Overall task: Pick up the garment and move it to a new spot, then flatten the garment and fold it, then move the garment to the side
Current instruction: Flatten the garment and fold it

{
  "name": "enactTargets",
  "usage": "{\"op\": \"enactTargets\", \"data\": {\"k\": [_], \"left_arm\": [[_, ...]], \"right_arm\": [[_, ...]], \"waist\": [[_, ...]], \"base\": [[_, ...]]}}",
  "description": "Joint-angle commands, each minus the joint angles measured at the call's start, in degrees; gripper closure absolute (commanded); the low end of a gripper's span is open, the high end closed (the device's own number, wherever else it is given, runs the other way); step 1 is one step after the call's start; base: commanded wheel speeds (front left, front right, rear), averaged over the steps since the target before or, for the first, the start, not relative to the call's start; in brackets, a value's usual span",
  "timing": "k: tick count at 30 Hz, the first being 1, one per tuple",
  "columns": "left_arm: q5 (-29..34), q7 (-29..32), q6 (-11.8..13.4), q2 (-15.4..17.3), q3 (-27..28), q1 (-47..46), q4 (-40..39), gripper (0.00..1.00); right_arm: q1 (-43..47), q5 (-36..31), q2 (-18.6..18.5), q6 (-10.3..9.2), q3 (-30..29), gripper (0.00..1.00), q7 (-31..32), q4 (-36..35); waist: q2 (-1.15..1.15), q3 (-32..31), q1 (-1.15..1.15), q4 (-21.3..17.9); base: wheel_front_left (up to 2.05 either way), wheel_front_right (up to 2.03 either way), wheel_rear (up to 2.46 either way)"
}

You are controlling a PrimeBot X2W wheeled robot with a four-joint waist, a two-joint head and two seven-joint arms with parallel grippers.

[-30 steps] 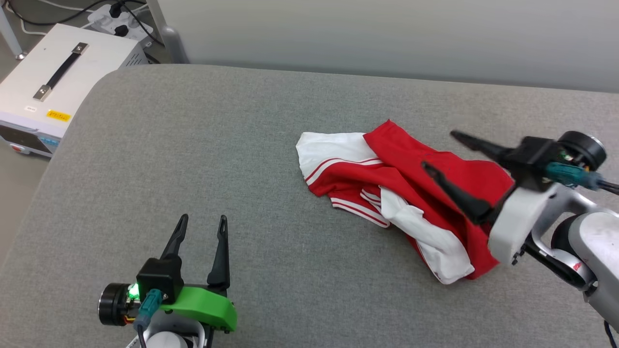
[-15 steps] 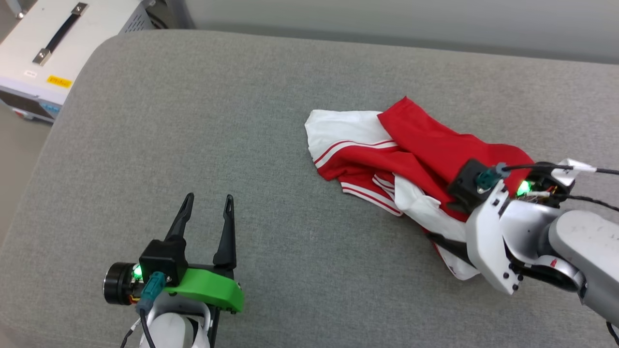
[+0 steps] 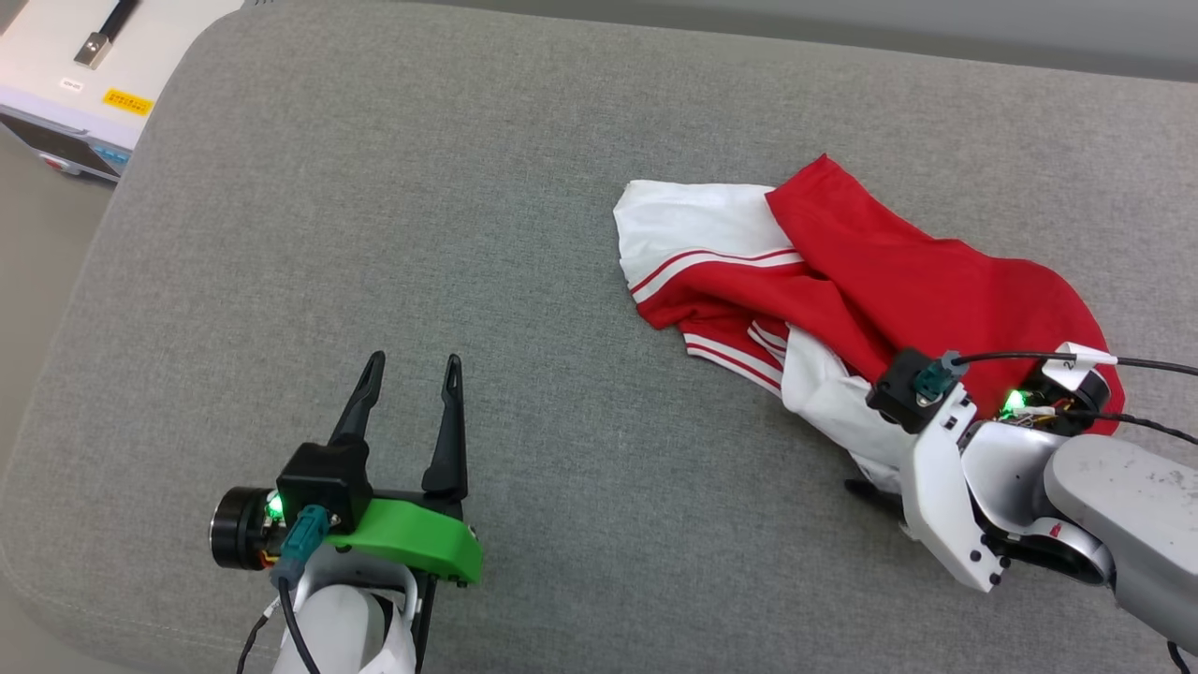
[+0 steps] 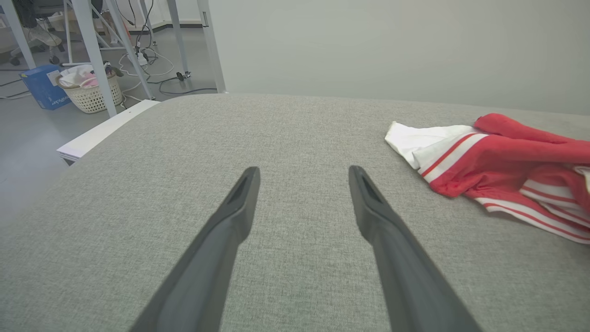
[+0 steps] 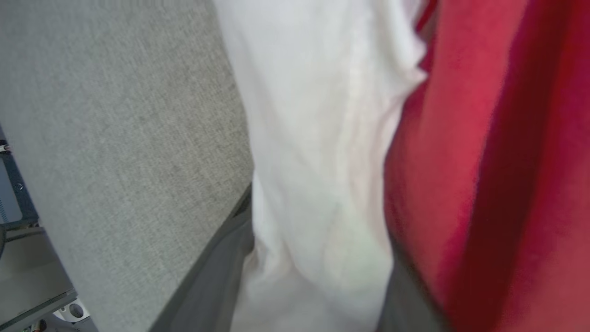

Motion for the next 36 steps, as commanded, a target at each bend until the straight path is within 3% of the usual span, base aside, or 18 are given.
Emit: {"op": "enactTargets", "data": {"k": [1, 13, 19, 25, 30, 36], "left_arm": [[-0.47, -0.34, 0.41, -0.24, 0.09, -0.60, 0.22, 0.00], [-0.66, -0.34, 0.53, -0.24, -0.57, -0.05, 0.82, 0.00], [-0.89, -0.34, 0.92, -0.25, -0.24, 1.53, 0.81, 0.00], [-1.08, -0.34, 1.50, -0.25, 0.24, 3.09, 0.52, 0.00], [-1.27, -0.34, 1.82, -0.25, 0.61, 4.29, 0.33, 0.00], [-1.34, -0.34, 1.84, -0.25, 0.51, 5.17, 0.39, 0.00]], "right_arm": [[0.62, 0.14, 1.16, -0.02, 1.89, 1.00, -0.69, 0.66], [-13.73, -4.61, -0.58, -0.02, 1.86, 1.00, -16.32, 1.13], [-16.80, -3.83, -2.31, -0.02, -2.02, 1.00, -25.19, 2.66], [-10.55, -1.90, -4.75, -0.02, -8.59, 1.00, -33.01, 4.05], [0.35, 0.16, -6.35, -0.02, -16.22, 1.00, -38.67, 6.19], [15.19, 2.18, -5.55, -0.02, -28.27, 1.00, -41.89, 10.33]], "waist": [[0.00, -0.61, 0.00, -0.39], [0.00, -3.61, 0.00, -0.13], [0.00, -5.18, 0.00, -0.17], [0.00, -6.61, 0.00, -1.25], [0.00, -7.77, 0.00, -2.67], [0.00, -8.61, 0.00, -3.82]], "base": [[0.00, 0.00, 0.00], [0.00, 0.00, 0.00], [0.00, 0.00, 0.00], [0.00, 0.00, 0.00], [0.00, 0.00, 0.00], [0.00, 0.00, 0.00]]}}
